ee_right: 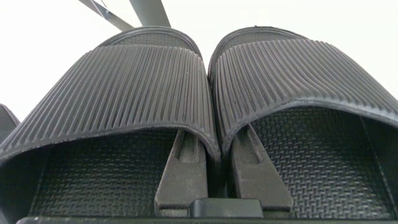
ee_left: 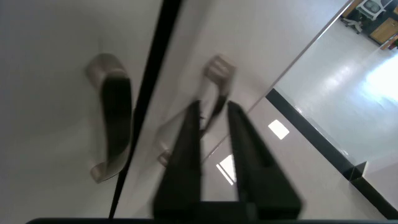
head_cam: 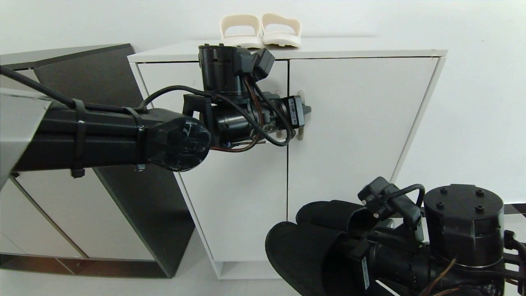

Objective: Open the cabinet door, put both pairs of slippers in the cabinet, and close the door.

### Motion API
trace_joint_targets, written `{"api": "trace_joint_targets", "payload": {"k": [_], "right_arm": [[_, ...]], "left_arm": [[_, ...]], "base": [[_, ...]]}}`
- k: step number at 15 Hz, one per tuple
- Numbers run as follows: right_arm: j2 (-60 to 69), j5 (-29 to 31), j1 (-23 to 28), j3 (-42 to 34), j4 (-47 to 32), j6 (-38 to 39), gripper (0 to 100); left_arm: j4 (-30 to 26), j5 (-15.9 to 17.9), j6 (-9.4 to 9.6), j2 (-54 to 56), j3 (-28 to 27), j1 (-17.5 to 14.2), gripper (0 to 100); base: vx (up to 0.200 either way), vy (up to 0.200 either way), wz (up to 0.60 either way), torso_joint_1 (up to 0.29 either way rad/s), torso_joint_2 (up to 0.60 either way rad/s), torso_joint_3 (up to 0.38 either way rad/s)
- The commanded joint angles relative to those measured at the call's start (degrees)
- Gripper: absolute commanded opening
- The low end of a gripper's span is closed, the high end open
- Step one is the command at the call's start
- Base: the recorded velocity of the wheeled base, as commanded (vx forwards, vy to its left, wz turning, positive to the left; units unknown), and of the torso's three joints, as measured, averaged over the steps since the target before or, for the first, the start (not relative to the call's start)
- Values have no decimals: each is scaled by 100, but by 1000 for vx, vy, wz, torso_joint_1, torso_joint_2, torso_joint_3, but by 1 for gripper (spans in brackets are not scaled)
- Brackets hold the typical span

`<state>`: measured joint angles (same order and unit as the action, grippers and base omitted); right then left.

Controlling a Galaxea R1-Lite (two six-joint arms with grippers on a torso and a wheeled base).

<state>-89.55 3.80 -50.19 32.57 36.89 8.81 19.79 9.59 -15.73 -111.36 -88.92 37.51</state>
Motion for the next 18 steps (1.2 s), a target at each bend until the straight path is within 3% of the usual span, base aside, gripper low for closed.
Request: {"api": "trace_joint_targets", "payload": {"k": [1, 5, 14, 18], "right_arm": [[78, -187, -35, -93, 3, -2, 0], [456, -829, -96, -375, -6, -46, 0], [465, -837, -114, -445, -6, -205, 0], [421, -811, -114, -480, -15, -372, 0]], "left_arm": [[43, 25, -9, 115, 59, 28, 0], [52, 34, -9, 405, 375, 116, 0], [78, -45, 26, 1697, 1667, 810, 0], [87, -45, 17, 2259, 2493, 819, 0]], "base": [[0, 0, 0, 0, 0, 0], [0, 0, 0, 0, 0, 0], [0, 0, 0, 0, 0, 0], [0, 0, 0, 0, 0, 0]]}}
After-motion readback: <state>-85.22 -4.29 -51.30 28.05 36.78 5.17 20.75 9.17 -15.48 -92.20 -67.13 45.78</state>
